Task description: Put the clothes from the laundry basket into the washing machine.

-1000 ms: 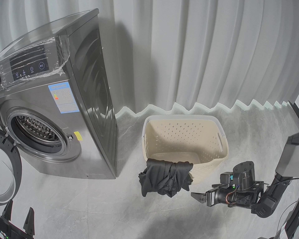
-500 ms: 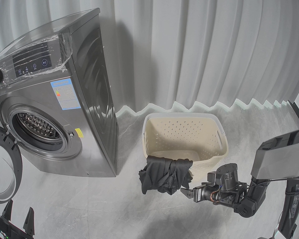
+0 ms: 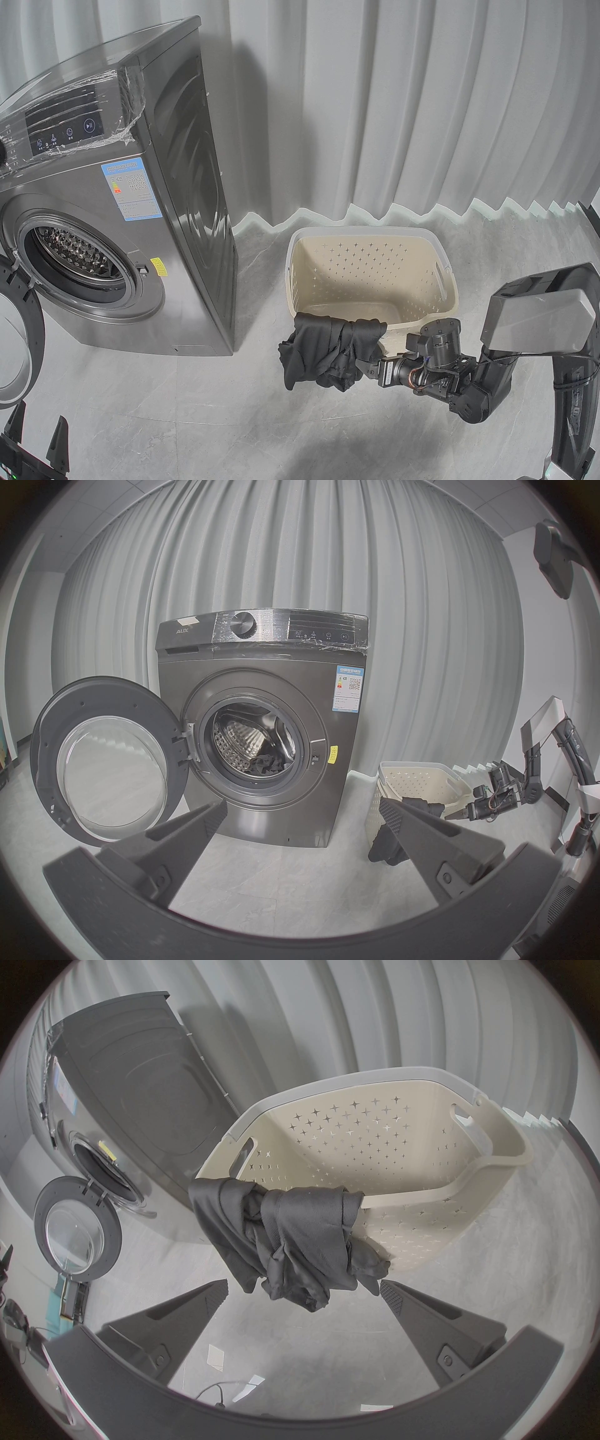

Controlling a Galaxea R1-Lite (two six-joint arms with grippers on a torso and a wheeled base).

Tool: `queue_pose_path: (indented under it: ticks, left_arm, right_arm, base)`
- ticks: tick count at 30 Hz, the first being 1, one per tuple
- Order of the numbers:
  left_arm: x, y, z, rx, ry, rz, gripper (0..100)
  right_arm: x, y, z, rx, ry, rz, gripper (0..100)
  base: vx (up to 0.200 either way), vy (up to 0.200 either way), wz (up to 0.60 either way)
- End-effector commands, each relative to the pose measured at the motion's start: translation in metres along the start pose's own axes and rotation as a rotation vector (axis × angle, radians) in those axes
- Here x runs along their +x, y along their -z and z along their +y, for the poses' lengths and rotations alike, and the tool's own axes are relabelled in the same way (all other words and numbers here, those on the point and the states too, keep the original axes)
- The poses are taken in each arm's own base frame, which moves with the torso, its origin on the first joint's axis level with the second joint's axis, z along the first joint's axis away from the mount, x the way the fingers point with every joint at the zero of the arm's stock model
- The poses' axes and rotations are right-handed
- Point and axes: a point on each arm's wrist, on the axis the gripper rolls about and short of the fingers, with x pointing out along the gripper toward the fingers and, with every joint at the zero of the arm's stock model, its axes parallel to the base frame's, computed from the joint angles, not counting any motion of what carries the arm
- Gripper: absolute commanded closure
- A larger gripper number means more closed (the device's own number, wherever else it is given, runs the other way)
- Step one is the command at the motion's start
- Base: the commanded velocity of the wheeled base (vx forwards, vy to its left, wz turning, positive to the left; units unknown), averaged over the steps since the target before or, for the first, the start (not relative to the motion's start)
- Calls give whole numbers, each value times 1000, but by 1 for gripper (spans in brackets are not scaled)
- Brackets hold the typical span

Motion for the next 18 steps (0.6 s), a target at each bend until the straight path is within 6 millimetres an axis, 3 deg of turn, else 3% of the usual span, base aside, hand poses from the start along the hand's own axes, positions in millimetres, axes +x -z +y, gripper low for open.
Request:
queue_pose_path:
  ticks: [1,18]
  left_arm:
    - [-1,4,0,-1,0,-5,0]
    - [-1,4,0,-1,0,-5,0]
  right_arm:
    - [12,0,-2,22,3,-9,0]
    - [43,-10,-2,37,-10,-78,0]
  base:
    - [0,0,0]
    - [0,0,0]
